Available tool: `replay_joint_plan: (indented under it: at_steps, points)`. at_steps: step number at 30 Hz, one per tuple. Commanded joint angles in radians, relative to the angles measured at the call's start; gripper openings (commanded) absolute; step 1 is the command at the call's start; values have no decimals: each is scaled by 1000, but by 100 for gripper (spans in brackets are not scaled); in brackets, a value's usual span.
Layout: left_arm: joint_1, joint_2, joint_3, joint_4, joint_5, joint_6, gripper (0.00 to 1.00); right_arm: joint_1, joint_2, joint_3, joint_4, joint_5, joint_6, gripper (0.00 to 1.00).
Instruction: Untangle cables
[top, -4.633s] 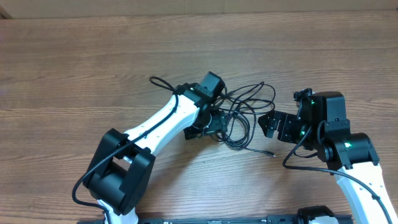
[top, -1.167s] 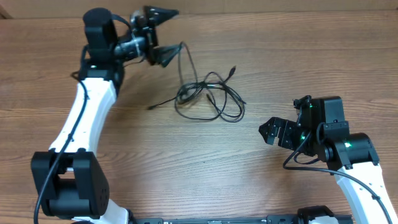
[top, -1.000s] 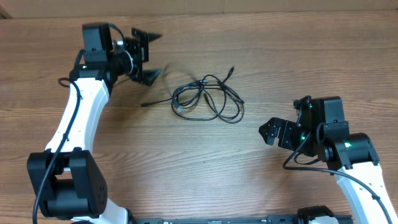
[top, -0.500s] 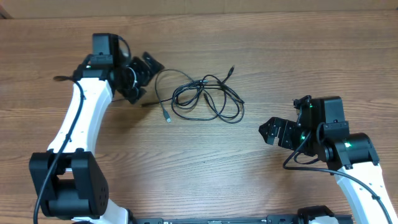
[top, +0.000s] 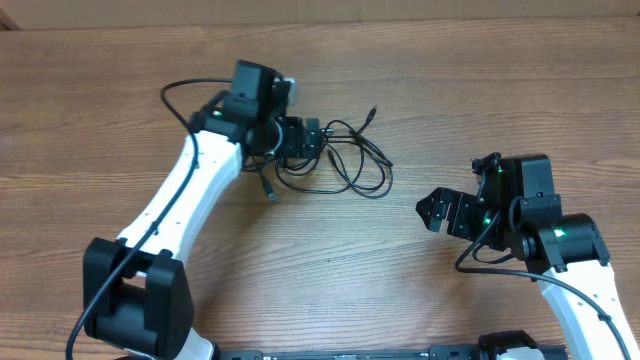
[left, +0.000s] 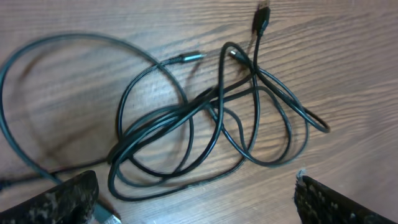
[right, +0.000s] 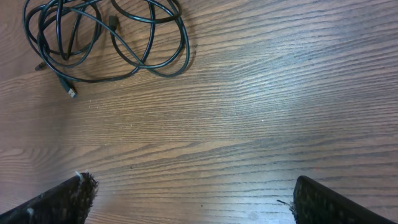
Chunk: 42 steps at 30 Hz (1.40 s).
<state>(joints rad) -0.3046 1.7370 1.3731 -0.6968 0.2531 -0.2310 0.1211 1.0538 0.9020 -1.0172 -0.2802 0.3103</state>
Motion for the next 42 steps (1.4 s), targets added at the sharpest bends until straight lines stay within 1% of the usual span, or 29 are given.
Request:
replay_joint_plan:
  at_steps: [1,8,11,13,17,25,29,31,37,42]
  points:
    - [-48,13,4,26,-117,79,100,2,-9,0,5,10,1,100]
    - [-79,85,4,48,-127,77,100,2,-9,0,5,10,0,100]
    - [-82,129,4,55,-92,77,93,2,-9,0,5,11,1,100]
    - [-82,153,4,71,-59,77,93,2,-9,0,5,11,0,100]
    - [-82,166,4,127,-49,77,93,2,-9,0,5,10,1,100]
    - [-82,167,4,122,-50,78,95,2,-9,0,5,10,1,100]
    - [-82,167,4,142,-107,79,98,2,-9,0,5,10,1,100]
    - [-82,167,4,152,-106,114,100,2,-9,0,5,10,1,100]
    - [-83,175,4,148,-61,291,100,2,-9,0,4,10,1,100]
    - [-83,175,4,148,-40,306,100,2,-9,0,1,10,2,100]
